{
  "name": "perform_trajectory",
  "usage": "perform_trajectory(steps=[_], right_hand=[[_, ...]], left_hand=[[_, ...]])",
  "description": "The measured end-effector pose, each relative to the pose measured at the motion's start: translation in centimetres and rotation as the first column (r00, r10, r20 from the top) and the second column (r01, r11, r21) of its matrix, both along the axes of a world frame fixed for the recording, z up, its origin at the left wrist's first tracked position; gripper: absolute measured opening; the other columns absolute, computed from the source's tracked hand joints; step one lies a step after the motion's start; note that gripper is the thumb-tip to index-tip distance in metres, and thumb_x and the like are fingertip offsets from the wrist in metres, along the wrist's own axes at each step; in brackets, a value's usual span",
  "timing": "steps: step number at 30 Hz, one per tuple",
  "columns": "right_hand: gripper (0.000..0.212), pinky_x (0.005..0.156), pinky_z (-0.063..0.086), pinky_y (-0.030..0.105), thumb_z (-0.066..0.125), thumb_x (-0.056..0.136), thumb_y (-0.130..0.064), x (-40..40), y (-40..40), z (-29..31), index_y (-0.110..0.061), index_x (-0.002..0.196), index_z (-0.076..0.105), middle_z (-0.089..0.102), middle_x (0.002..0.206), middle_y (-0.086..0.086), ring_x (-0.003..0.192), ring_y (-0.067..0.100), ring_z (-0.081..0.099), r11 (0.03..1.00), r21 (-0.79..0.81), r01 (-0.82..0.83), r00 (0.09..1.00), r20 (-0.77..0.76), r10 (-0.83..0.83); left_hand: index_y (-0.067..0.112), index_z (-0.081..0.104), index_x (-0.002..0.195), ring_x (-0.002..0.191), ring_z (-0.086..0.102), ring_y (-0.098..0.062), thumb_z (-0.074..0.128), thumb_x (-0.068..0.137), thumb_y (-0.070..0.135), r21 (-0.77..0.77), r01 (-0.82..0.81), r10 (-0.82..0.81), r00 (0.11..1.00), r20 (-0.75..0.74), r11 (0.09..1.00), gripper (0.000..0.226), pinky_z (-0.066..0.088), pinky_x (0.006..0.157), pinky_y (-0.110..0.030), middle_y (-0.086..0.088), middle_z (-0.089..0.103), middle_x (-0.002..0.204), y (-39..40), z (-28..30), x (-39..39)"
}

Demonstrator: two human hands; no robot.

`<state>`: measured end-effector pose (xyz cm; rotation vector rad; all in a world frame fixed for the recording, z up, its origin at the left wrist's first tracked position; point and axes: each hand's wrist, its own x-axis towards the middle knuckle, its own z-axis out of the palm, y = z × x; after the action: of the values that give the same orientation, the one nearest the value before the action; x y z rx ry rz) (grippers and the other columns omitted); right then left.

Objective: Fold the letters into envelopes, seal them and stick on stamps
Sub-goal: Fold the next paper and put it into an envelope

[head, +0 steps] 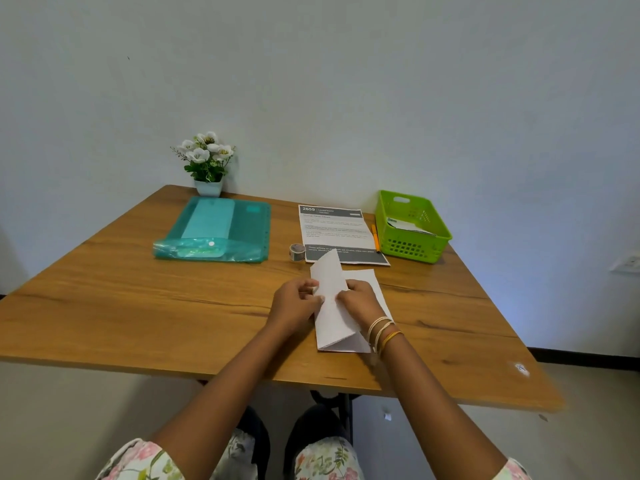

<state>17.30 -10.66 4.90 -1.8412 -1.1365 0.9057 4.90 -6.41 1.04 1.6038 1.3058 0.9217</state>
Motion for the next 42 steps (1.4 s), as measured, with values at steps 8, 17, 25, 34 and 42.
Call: perform_trajectory(steps=[8,17,25,34,42], right_hand=[[0.06,0.096,0.043,0.03,0.061,0.088,-0.011,0.1,-0.5,-1.8,-0.013,0.144,0.037,0.046,0.143,0.01,0.124,0.027,0.05,0.989,0.053,0.137,0.991,-0.014,-0.136],[0.036,0.098,0.043,0.031,0.054,0.093,-0.034,-0.3,-1.6,-3.4,-0.016,0.122,0.064,0.058,0.128,0.003,0.117,0.018,0.051,0.989,0.117,-0.089,0.806,0.592,0.003],[0.068,0.096,0.038,0.031,0.047,0.091,-0.058,-1.0,-2.1,-0.5,-0.013,0.142,0.041,0.052,0.14,0.009,0.125,0.025,0.05,0.991,0.056,-0.119,0.972,0.212,0.105],[0.048,0.08,0.046,0.033,0.057,0.088,-0.024,-0.8,-1.1,1.2,-0.006,0.132,0.049,0.055,0.131,0.013,0.106,0.025,0.055,0.994,-0.013,-0.108,0.986,0.13,0.108],[0.049,0.093,0.044,0.035,0.044,0.091,-0.007,2.1,-0.9,1.6,-0.011,0.14,0.043,0.051,0.139,0.014,0.119,0.033,0.053,0.977,-0.183,-0.107,0.869,0.459,0.182]], left_hand=[[0.02,0.06,0.118,0.072,0.065,-0.013,0.07,0.086,0.016,-0.014,-0.117,0.118,0.993,0.022,0.993,0.034,0.052,0.057,-0.022,0.0,0.067,0.083,0.4,-0.1,0.0],[0.018,0.059,0.126,0.07,0.065,-0.014,0.065,0.089,0.016,0.035,-0.177,0.173,0.981,0.089,0.984,0.038,0.054,0.057,-0.024,0.001,0.067,0.079,0.7,-0.9,0.0],[0.024,0.046,0.138,0.071,0.063,-0.004,0.05,0.098,0.016,0.152,-0.066,0.03,0.974,0.226,0.986,0.041,0.048,0.051,-0.012,0.006,0.065,0.085,-0.5,-0.8,-0.3],[0.026,0.054,0.132,0.093,0.06,-0.003,0.06,0.092,0.016,0.247,0.096,-0.121,0.989,0.088,0.964,0.042,0.054,0.067,-0.015,0.006,0.064,0.111,-1.2,-0.8,-0.1],[0.022,0.063,0.122,0.095,0.059,-0.005,0.06,0.092,0.027,0.36,0.143,-0.111,0.988,-0.108,0.922,0.031,0.053,0.078,-0.022,0.006,0.064,0.119,-1.0,-1.3,0.0]])
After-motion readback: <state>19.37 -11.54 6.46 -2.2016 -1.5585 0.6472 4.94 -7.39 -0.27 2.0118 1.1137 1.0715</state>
